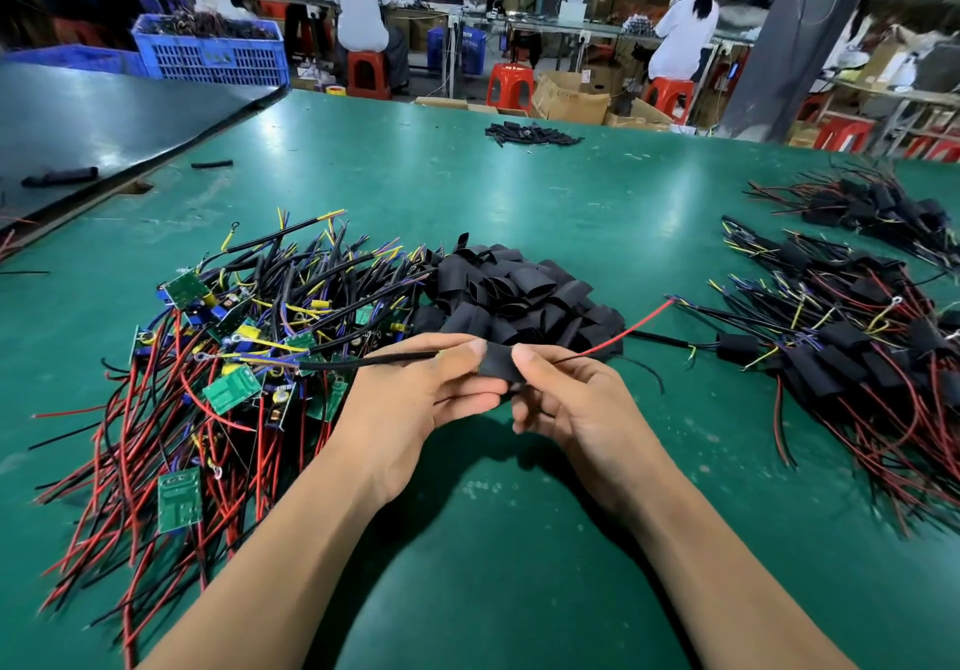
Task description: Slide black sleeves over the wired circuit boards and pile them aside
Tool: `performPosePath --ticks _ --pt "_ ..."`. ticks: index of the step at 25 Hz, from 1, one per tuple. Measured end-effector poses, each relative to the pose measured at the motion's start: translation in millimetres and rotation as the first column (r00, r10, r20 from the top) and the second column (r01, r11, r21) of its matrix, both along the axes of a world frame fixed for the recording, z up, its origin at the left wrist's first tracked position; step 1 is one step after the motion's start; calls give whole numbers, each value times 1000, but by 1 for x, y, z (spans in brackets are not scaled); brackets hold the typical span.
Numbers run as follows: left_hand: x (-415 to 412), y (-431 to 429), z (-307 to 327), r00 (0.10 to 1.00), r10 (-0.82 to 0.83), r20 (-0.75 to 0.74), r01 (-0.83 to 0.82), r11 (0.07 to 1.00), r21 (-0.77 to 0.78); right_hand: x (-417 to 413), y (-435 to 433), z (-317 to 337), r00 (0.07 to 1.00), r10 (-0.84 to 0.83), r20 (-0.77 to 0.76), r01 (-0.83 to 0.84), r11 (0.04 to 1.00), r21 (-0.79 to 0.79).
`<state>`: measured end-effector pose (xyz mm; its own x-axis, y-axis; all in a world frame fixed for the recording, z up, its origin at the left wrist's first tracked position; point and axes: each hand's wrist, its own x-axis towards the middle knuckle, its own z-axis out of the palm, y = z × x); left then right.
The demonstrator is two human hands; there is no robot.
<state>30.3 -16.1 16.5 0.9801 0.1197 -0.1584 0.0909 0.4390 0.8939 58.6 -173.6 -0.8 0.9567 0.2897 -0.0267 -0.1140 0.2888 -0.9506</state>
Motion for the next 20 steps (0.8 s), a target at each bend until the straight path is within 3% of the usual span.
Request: performPosePath --ticks 2,7,14,20 --pt "1 0 0 999 -26 -23 26 999 -37 -1 -1 2 1000 -6 13 6 1000 -28" --pt "0 -4 -1 1000 9 7 -10 998 67 -2 -1 3 999 -36 27 40 989 -141" --pt "4 -6 0 997 67 -48 -72 992 -100 0 4 10 964 3 -265 35 990 136" --pt "5 -4 0 997 68 -27 -68 997 -26 -3 4 8 983 -12 -184 25 997 68"
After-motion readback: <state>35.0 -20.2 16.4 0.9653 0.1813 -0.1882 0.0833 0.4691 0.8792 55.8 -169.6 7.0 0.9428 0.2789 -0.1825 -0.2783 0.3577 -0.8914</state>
